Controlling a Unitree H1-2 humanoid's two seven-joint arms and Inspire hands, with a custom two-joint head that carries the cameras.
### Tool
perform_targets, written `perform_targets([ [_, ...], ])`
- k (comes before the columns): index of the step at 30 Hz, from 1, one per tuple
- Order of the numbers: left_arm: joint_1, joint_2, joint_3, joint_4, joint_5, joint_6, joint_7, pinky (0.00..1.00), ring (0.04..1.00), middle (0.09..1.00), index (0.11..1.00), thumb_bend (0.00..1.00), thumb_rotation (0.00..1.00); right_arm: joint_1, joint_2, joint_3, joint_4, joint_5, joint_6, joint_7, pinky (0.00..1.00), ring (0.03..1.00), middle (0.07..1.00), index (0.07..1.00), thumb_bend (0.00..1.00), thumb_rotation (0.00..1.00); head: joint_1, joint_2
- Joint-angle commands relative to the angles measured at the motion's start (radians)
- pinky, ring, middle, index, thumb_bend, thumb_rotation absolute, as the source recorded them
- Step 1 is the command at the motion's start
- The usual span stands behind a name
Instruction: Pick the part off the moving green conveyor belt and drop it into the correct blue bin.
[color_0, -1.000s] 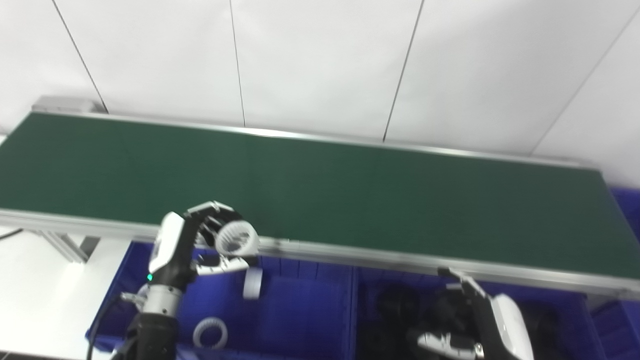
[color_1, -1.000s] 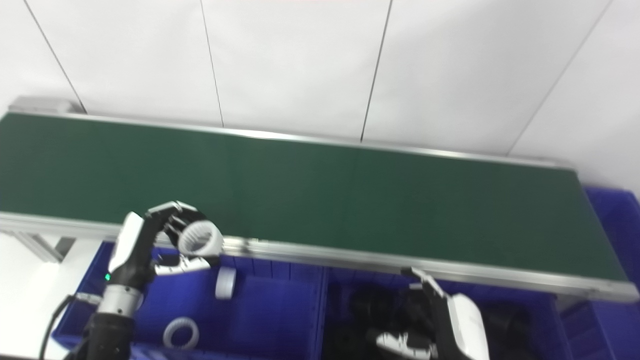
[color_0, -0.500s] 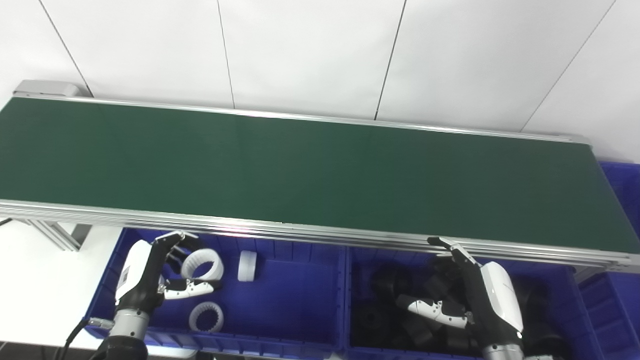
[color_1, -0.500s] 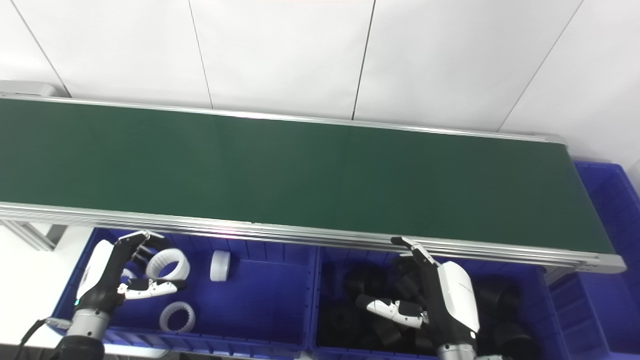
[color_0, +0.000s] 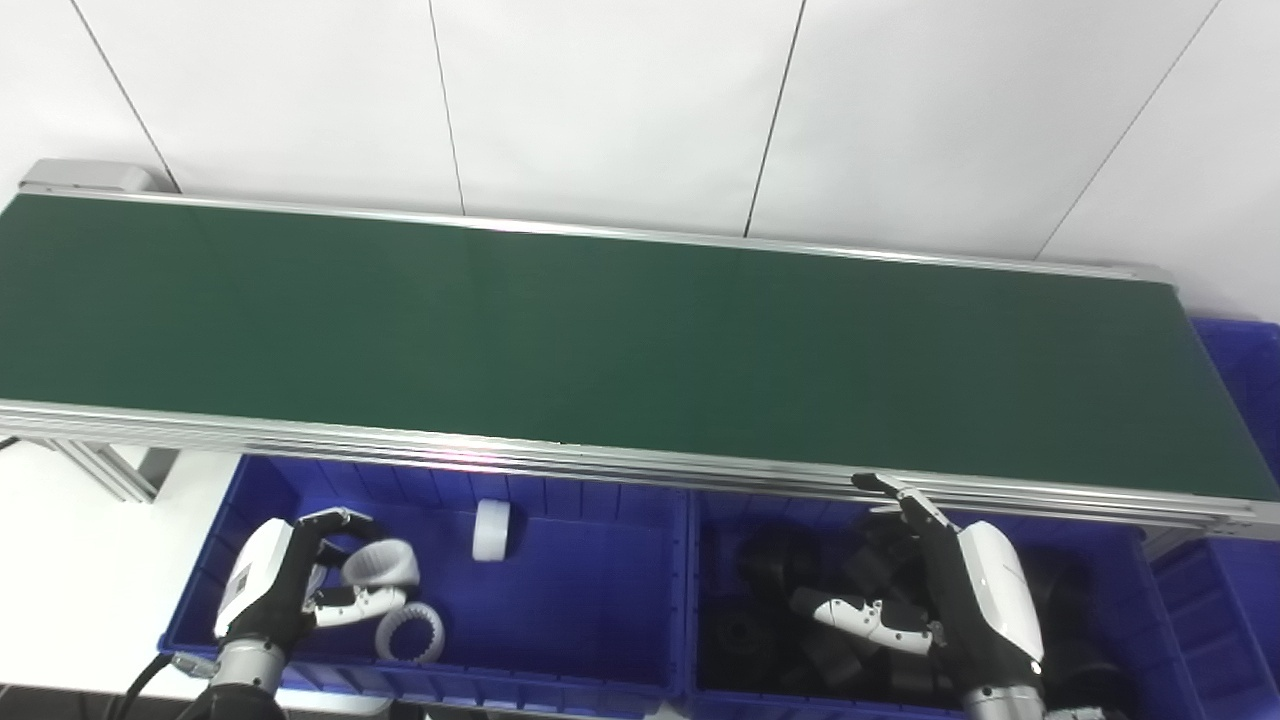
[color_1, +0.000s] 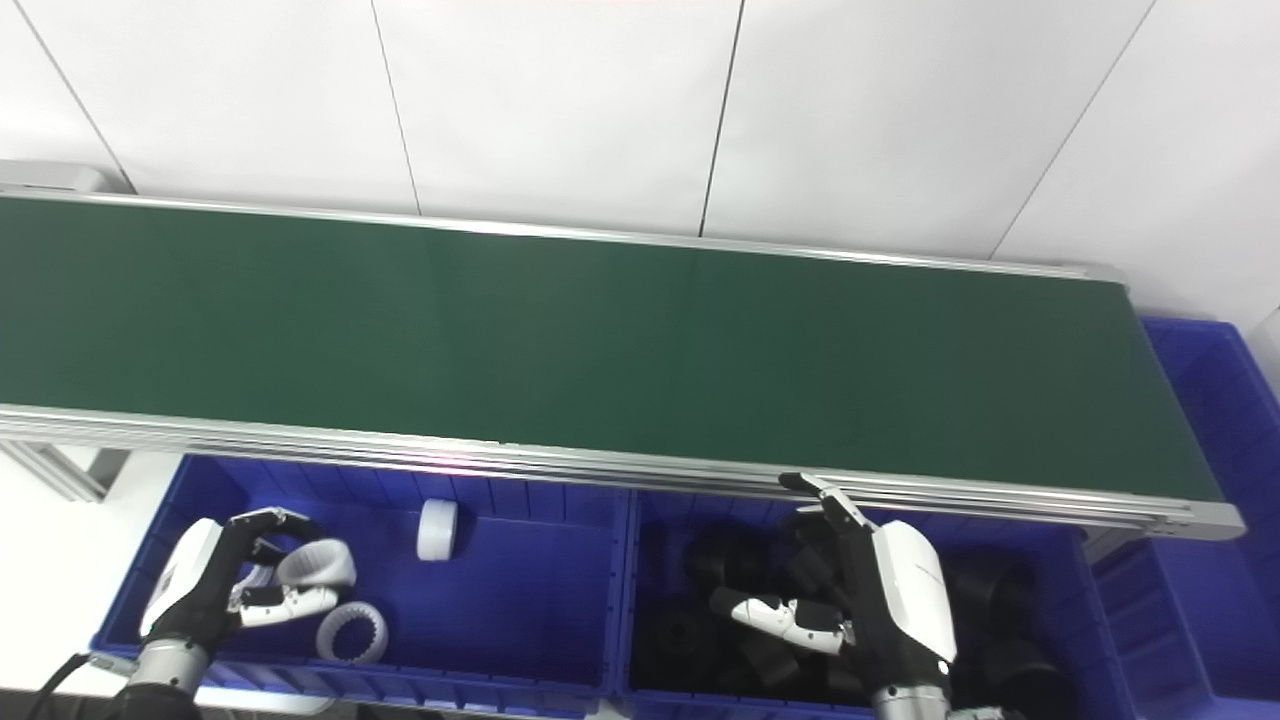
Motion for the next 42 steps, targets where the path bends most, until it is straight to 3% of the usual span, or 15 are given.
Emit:
perform_targets([
  [1,0.000,0.012,0.008,-0.030,-0.033,-0.095,0.019,0.79,0.830,0.856,0.878,0.87,0.87,-0.004,0.002,-0.005,-0.021,-0.008,0.004,-0.012,0.58,0.639,0.641,0.791,0.76,0.34,-0.004,0.000],
  [6,0.004,0.019,-0.007,-0.089,-0.117,-0.271,-0.014,0.80,0.839,0.863,0.875,0.90,0.85,-0.006,0.006,-0.004,-0.020,-0.001,0.000,-0.010,0.59,0.638,0.641,0.791,0.76,0.33,-0.013,-0.002],
  [10,-0.005,0.035,-0.031,-0.144,-0.144,-0.335,-0.064,0.77,0.819,0.844,0.846,0.94,0.83,-0.008,0.008,-0.001,-0.019,-0.003,0.000,-0.008,0.58,0.638,0.643,0.794,0.76,0.33,-0.033,-0.001],
  [14,-0.025,0.045,-0.072,-0.222,-0.173,-0.355,-0.147,0.77,0.821,0.833,0.821,0.99,0.76,-0.010,0.017,0.001,-0.008,-0.003,-0.004,-0.016,0.60,0.637,0.644,0.797,0.76,0.33,-0.057,-0.004],
  [22,-0.094,0.034,-0.144,-0.281,-0.159,-0.295,-0.264,0.69,0.783,0.811,0.794,0.99,0.60,-0.005,0.030,0.007,-0.012,-0.013,0.004,-0.011,0.60,0.640,0.645,0.798,0.76,0.34,-0.110,0.000],
  [26,-0.119,0.029,-0.163,-0.299,-0.148,-0.249,-0.308,0.72,0.808,0.821,0.797,0.98,0.57,0.001,0.039,0.008,-0.016,-0.006,-0.001,-0.011,0.60,0.640,0.648,0.799,0.76,0.31,-0.140,0.009],
  [42,-0.102,0.004,-0.159,-0.302,0.114,-0.186,-0.248,0.92,0.860,0.810,0.781,0.88,0.49,0.014,0.050,0.013,-0.040,-0.028,0.016,0.003,0.61,0.641,0.654,0.804,0.76,0.34,-0.205,0.026],
])
